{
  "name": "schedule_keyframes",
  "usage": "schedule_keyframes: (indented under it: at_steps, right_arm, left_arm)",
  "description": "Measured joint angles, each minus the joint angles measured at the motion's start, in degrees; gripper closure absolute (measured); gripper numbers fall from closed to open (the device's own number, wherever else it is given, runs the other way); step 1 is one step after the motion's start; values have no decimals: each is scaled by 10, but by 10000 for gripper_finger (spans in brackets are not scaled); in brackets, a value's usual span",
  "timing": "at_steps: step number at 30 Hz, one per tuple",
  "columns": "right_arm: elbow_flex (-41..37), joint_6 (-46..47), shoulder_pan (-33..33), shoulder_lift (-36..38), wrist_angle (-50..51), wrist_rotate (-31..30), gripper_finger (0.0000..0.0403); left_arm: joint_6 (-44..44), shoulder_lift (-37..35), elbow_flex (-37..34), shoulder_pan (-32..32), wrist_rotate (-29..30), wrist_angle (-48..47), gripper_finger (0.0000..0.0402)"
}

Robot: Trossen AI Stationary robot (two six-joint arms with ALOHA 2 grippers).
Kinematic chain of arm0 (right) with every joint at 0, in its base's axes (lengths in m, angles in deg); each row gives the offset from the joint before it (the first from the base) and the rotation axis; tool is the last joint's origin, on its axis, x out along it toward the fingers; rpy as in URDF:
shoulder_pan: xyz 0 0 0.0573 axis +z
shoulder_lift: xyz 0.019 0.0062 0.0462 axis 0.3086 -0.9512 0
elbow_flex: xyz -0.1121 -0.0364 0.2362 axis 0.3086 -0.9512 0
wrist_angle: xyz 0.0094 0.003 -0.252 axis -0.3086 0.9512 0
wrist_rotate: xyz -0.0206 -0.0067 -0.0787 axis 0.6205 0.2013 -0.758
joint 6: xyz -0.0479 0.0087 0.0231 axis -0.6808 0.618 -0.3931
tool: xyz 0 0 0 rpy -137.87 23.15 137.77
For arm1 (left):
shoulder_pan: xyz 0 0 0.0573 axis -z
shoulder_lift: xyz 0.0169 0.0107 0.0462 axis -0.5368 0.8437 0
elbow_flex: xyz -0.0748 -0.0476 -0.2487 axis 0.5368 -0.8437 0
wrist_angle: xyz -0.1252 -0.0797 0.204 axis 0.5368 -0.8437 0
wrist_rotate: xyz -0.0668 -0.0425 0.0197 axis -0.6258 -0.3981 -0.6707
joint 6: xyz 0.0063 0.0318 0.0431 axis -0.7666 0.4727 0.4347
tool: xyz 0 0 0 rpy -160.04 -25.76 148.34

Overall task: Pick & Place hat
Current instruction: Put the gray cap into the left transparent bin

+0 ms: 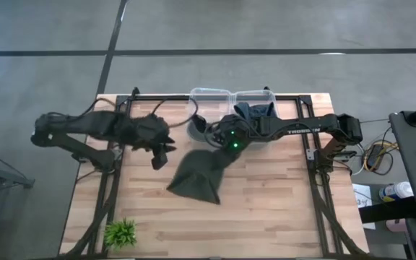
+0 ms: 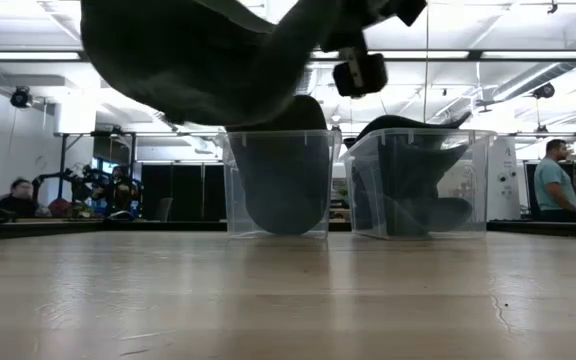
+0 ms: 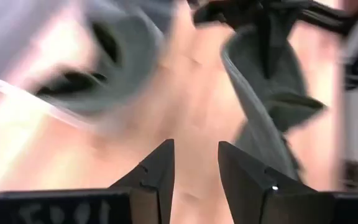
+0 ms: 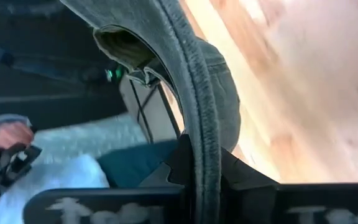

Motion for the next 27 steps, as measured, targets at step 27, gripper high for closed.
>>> schedule_keyframes:
  at_steps: [27]
  right_arm:
    - [-3, -30, 55, 0, 112, 62, 390]
  left_arm:
    - [-47, 216, 0, -101, -495, 245, 284]
